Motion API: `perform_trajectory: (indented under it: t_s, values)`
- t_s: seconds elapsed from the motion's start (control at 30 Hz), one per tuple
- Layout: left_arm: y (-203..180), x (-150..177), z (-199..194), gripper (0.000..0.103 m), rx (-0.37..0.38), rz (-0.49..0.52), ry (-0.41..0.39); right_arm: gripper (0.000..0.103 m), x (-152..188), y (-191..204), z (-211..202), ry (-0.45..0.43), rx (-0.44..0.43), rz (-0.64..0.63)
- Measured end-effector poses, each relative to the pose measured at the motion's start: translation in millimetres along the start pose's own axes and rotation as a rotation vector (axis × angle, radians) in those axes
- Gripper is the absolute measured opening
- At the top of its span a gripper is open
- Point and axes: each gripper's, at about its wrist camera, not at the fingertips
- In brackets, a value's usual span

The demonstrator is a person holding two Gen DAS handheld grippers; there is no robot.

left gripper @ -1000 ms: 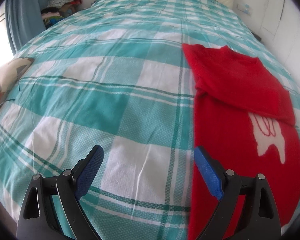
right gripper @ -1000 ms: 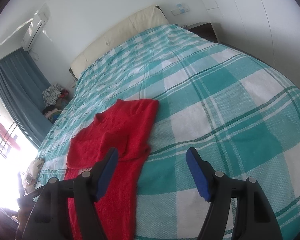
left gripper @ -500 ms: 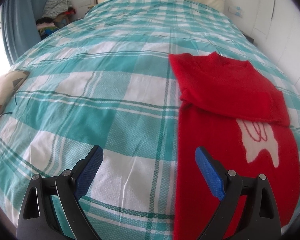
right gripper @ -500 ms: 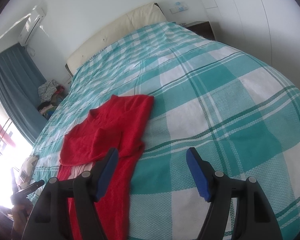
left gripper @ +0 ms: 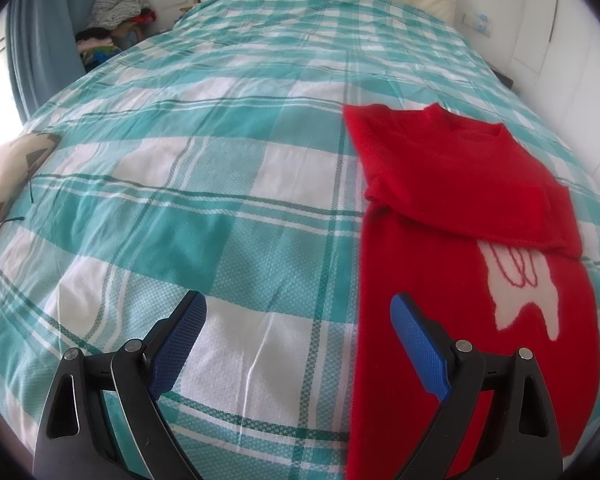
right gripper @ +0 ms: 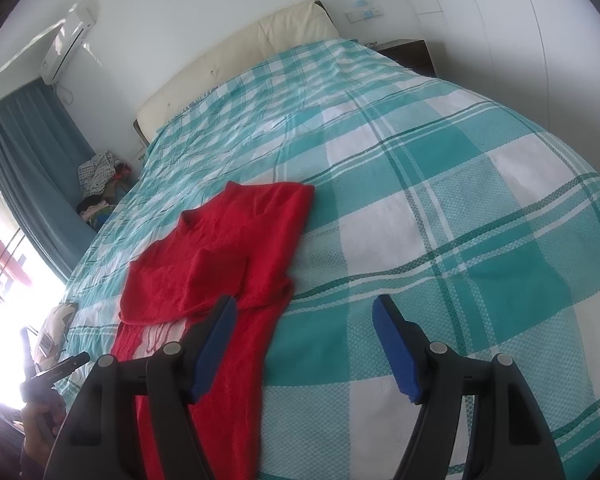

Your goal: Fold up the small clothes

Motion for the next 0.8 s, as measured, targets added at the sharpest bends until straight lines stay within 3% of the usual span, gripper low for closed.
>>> perform_trajectory:
  t_s: [0.27,0.43,0.5,0.6,0.8]
  values:
    - [0.0,1.1,1.4,0.094,-0.006,-0.001,0.002,0.07,3.1,8.3,6.1,0.028,-0.047,-0.019]
    - [1.8,-1.0,3.0,0.094,-0.001,-0.014,0.009,0.069,2.4,24.5,27.4,0.108,-0.242,0.028]
    - [2.7,-2.2,2.9,0.094,0.003,-0.022,0.007,0.066,-0.7,34.1,42.7,0.152,-0.329,0.085]
    - [2.8,-2.3,2.8,0.094,0.003,-0.023,0.006,0.057,-7.6,48.4,75.8,0.223,-0.392,0.175]
    - [5.9,-3.6,1.3,0.094,0.011,-0.031,0.002,0.04,-11.4,54.7,141.2,0.327,-0.317,0.295]
Point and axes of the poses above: each gripper's, at about its wrist camera, not at the fingertips, and z roughly the way its jaws point, y to its left, x to its underside, and after that the axes turned 6 degrees about -z, right-handed
